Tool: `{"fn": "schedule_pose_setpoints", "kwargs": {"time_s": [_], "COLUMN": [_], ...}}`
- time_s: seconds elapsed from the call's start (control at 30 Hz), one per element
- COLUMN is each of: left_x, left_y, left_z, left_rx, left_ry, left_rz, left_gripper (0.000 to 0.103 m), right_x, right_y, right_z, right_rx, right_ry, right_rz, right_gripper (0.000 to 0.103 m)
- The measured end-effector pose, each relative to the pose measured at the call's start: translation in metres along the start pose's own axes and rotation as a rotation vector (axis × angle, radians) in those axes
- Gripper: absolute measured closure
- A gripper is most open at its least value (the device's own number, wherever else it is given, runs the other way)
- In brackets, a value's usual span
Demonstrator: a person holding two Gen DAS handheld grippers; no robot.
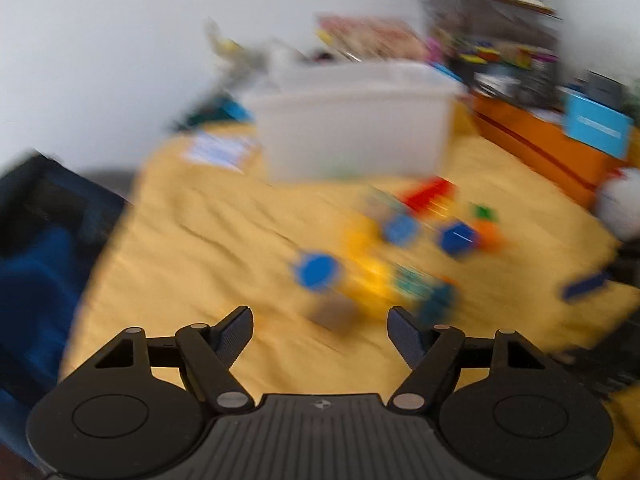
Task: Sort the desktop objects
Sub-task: 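Move both open grippers back from the bin to the brick pile, then grasp a small yellow brick with the left gripper while the right grasps a small red brick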
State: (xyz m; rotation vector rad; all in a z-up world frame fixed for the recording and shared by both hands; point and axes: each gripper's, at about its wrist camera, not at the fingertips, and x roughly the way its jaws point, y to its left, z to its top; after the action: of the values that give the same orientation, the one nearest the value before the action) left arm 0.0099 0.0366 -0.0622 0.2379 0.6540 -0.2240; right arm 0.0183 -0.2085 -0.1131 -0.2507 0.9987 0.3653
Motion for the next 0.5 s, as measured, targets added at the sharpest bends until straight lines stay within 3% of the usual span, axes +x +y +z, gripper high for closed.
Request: {"fn": "schedule_pose_setpoints", "kwargs": {"time_s": [0.03, 0.1, 0.17, 0.3, 0.37, 0.5], "left_x": [0.006, 0.021, 0.038, 0.068, 0.074, 0.058], "left_y": [0.007, 0.019, 0.029, 0.043, 0.041, 0.037], "left_z": [0.004, 0.009, 0.011, 0.008, 0.003, 0.002], "left_rx": [0.019, 0.047, 0.064, 0.038, 0.050, 0.071], "left_ry": [0.004, 0.036, 0.075, 0.157, 0.182, 0.160], "left_rz": [0.020, 0.049, 0.053, -0.002, 0.000, -0.037], "left_gripper": [0.026, 0.042, 0.051, 0.077, 0.077, 0.078], "right_x": [0.000, 0.001, 0.001, 0.002, 0.002, 0.002], "right_y": [0.000, -0.001, -0.002, -0.002, -0.004, -0.009], "right_z": [0.000, -0.001, 0.000, 0.000, 0.000, -0.001], "right_rx": [0.003, 0.009, 0.011, 0.013, 0.019, 0.035], "right_ry": [0.001, 0.004, 0.006, 0.005, 0.006, 0.004], "right_rz": [0.000, 0.000, 0.001, 0.001, -0.001, -0.012], "right_gripper": [0.019, 0.019, 0.019, 0.019, 0.019, 0.019]}}
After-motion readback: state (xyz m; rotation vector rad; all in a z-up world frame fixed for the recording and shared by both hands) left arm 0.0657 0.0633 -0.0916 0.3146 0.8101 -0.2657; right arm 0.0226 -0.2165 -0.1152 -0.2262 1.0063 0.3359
